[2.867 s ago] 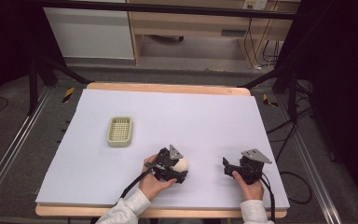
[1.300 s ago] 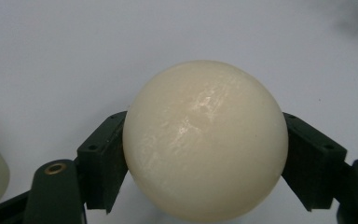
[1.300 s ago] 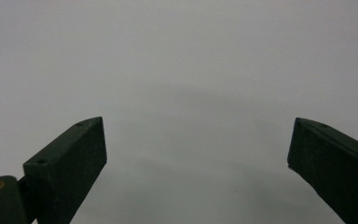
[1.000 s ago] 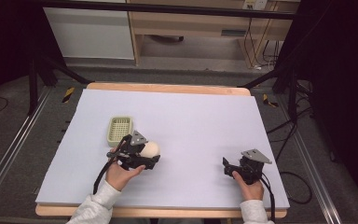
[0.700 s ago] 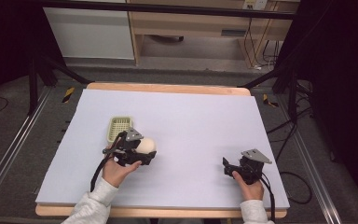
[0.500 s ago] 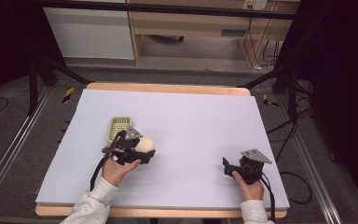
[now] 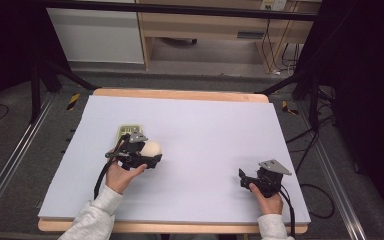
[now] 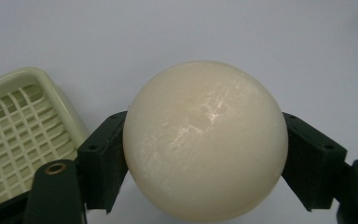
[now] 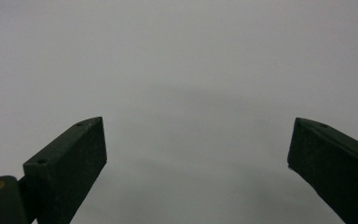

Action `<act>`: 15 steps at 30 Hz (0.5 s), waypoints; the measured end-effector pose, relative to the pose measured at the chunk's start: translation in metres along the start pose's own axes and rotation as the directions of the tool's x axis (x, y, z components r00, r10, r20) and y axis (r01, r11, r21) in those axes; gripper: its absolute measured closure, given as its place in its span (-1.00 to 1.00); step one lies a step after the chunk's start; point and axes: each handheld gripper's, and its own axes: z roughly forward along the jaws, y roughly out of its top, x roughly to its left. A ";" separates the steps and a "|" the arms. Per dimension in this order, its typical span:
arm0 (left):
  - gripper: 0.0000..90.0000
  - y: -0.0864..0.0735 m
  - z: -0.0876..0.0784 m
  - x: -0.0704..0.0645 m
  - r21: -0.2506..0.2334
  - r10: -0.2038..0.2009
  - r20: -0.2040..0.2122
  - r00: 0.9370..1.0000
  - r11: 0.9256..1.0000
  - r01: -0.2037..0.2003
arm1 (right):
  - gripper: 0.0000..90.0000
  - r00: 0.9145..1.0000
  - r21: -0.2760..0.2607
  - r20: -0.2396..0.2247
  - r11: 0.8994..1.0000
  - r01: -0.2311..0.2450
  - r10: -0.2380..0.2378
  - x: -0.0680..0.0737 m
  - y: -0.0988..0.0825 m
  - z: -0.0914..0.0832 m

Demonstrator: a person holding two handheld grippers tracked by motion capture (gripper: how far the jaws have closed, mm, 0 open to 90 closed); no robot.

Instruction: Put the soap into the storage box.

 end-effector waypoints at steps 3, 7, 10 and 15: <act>-0.47 0.001 -0.001 0.005 -0.007 -0.008 -0.004 1.000 1.000 0.008 | -0.89 1.000 0.000 0.001 1.000 0.001 -0.001 0.000 0.000 0.000; -0.47 0.003 -0.002 0.013 -0.004 -0.020 -0.017 1.000 1.000 0.020 | -0.89 1.000 0.000 0.001 1.000 0.000 0.000 0.000 0.000 0.000; -0.47 0.004 -0.002 0.018 -0.005 -0.028 -0.025 0.999 1.000 0.028 | -0.89 1.000 0.001 0.001 1.000 0.001 -0.001 0.000 0.000 0.000; -0.47 0.005 0.000 0.028 0.004 -0.041 -0.037 0.998 0.999 0.041 | -0.89 1.000 0.001 0.001 1.000 0.002 -0.002 0.000 0.000 0.000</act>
